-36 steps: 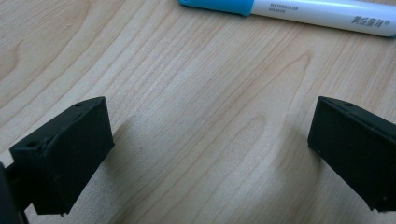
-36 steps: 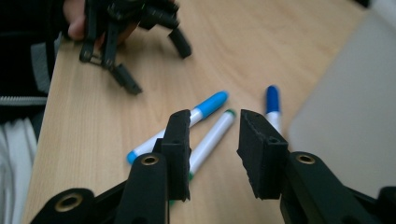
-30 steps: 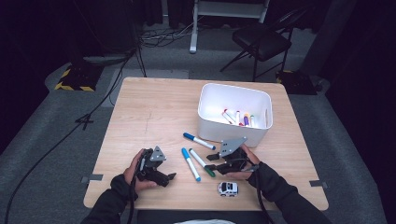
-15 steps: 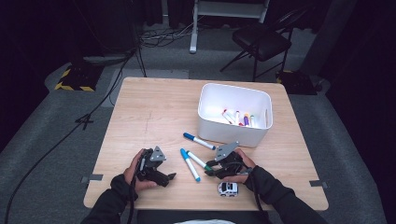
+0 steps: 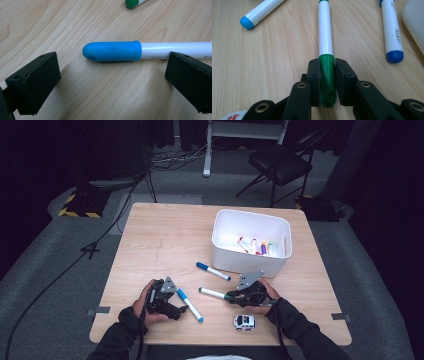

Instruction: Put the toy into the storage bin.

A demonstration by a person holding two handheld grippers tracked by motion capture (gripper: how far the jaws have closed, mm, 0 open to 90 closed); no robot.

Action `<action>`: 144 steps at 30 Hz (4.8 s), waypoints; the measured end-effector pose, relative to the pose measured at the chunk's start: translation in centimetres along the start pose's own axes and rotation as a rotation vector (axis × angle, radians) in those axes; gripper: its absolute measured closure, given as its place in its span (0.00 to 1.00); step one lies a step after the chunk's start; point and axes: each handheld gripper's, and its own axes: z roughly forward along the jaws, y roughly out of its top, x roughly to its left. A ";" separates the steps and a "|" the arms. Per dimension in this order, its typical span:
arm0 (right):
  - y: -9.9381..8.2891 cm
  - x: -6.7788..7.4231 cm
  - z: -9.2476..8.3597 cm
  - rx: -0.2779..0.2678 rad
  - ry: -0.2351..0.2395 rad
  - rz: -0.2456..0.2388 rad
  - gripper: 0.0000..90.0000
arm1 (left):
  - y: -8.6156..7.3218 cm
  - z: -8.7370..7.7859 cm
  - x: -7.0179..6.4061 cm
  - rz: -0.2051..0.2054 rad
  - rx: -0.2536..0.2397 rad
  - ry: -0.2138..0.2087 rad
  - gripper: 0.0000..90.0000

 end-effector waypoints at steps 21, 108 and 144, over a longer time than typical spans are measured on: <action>-2.3 -0.9 -6.1 -0.038 -0.037 -0.014 0.84 | 0.0 0.0 0.0 -0.002 0.002 0.002 0.00; 4.2 -13.1 -13.5 0.183 -0.268 0.035 0.79 | 0.0 0.0 0.0 0.000 -0.001 0.004 0.00; 6.0 -0.6 -3.6 -0.128 -0.036 -0.038 0.64 | 0.6 0.5 0.3 -0.017 0.000 0.033 0.01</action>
